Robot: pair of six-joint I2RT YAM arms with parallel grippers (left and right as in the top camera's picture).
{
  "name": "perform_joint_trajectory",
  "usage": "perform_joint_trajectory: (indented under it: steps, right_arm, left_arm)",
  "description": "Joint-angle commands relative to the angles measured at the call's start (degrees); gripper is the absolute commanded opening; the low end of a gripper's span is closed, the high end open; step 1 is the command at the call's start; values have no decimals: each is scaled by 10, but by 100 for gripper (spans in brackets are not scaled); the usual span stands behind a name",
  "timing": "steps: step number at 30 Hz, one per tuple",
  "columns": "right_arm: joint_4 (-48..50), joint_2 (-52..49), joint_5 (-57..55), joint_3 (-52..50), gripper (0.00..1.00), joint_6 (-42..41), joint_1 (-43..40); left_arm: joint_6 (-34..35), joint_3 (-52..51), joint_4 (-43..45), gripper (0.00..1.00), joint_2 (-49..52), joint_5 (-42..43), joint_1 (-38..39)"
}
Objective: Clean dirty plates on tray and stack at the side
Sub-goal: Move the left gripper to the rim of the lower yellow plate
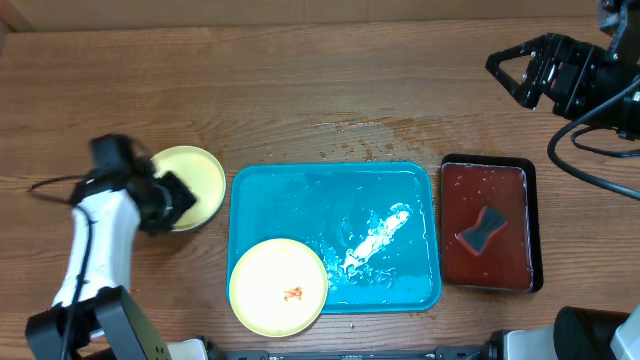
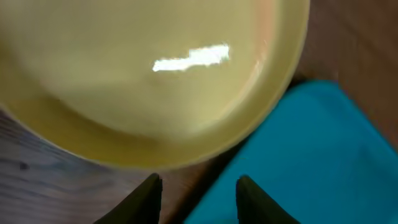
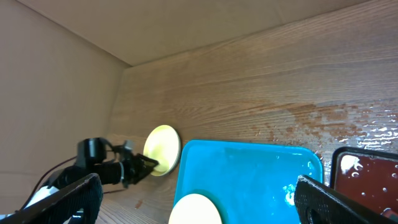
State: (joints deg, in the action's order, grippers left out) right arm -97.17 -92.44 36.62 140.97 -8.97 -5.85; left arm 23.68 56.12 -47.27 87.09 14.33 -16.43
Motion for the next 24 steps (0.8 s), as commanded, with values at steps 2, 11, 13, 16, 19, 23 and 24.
perform_joint_trajectory:
  steps: [2, 11, 13, 16, 19, 23, 24]
  right_arm:
    - [1, 0, -1, 0, 100, 5, 3]
    - [1, 0, -1, 0, 100, 8, 3]
    - [1, 0, -1, 0, 100, 17, 3]
    - [1, 0, -1, 0, 100, 17, 3]
    - [1, 0, -1, 0, 100, 17, 3]
    - [1, 0, -1, 0, 100, 17, 3]
    - [1, 0, -1, 0, 100, 17, 3]
  left_arm:
    - [-32, 10, -91, 45, 1, -95, 141]
    - [-9, 10, -214, 61, 1, -142, 239]
    - [4, 8, -250, 64, 2, -135, 239]
    - [13, 4, -264, 66, 2, -91, 239]
    - [16, -6, -270, 72, 3, -34, 240]
    - [29, -39, -264, 75, 10, 7, 243]
    - [39, -52, -258, 75, 11, 10, 245]
